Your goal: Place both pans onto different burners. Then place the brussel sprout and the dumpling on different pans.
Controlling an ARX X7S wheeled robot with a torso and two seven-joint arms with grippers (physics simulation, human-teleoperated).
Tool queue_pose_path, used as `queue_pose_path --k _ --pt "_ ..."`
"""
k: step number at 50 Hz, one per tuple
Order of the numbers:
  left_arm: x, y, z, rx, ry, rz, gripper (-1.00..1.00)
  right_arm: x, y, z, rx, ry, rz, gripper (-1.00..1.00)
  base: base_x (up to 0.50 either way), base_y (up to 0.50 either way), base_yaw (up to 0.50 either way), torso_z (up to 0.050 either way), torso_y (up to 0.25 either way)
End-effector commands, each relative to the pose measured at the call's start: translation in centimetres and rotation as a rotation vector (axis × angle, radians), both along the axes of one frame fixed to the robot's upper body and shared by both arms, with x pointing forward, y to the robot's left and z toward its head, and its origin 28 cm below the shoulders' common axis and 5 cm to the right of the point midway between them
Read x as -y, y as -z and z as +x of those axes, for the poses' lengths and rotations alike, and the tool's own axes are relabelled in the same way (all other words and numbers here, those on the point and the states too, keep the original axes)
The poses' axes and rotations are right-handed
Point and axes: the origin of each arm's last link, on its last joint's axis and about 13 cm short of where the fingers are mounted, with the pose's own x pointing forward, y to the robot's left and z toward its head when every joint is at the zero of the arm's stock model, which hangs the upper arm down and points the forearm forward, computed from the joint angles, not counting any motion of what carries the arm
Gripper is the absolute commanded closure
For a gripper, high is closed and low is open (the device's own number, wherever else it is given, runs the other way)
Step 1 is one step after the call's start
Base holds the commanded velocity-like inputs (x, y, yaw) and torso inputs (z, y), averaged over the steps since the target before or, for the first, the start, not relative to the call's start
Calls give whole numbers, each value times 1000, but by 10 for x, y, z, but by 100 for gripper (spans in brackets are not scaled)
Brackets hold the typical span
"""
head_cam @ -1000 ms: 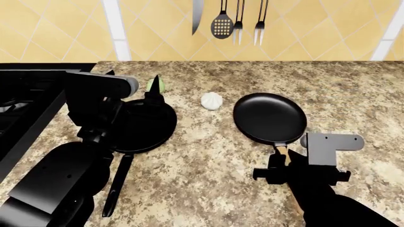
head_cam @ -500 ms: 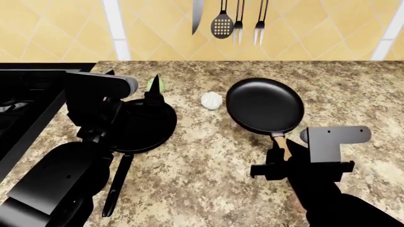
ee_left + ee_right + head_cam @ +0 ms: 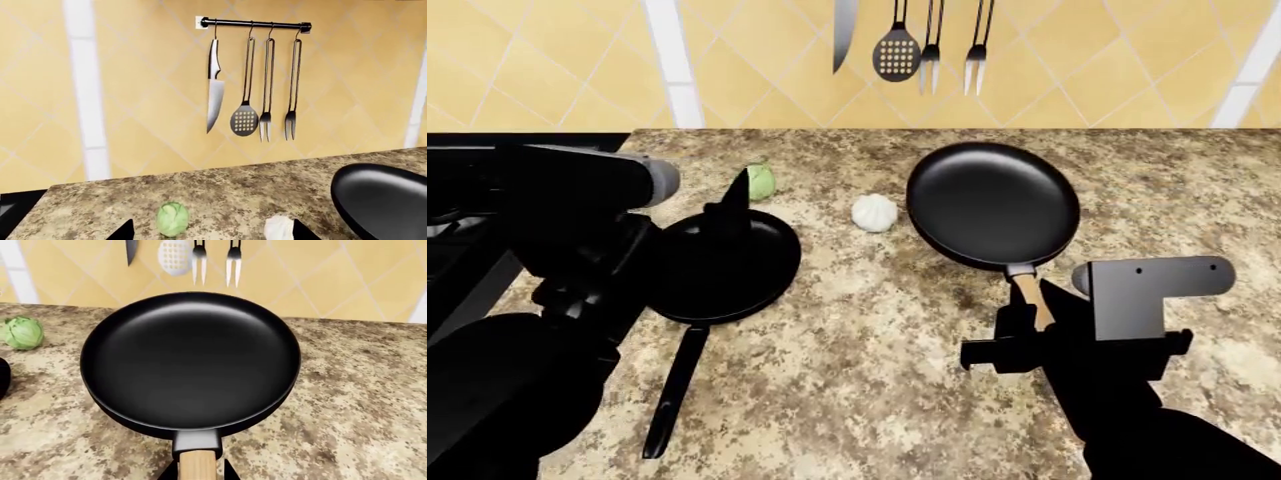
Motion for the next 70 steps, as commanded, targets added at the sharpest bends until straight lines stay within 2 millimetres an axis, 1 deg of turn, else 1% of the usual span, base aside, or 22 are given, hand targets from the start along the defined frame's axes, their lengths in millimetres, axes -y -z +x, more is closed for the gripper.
queue_pose_path --k 1,5,12,20,42,49,59,70 --pt "-6 -9 -31 -72 50 10 -100 6 -15 -1 105 32 -11 100 0 0 0 0 12" --pt "-9 0 -42 -158 39 -6 -100 6 -14 0 103 30 -12 100 0 0 0 3 2" --pt "-14 9 -56 -234 21 -5 -100 7 -12 0 102 35 -11 100 0 0 0 0 5" --pt "-15 14 -65 -294 16 -1 -100 8 -13 -2 111 37 -9 100 0 0 0 1 4" --pt "-13 38 -58 -446 -18 10 -100 9 -14 -5 118 52 -9 100 0 0 0 1 4" --pt "-12 43 -58 -476 -42 9 -100 10 -14 -5 120 56 -11 100 0 0 0 1 5" --pt "-12 55 -53 -523 -91 38 -100 10 -13 -5 114 54 -13 100 0 0 0 1 4" --pt "-9 70 -50 -590 -85 68 -100 10 -12 -5 116 55 -14 100 0 0 0 1 5"
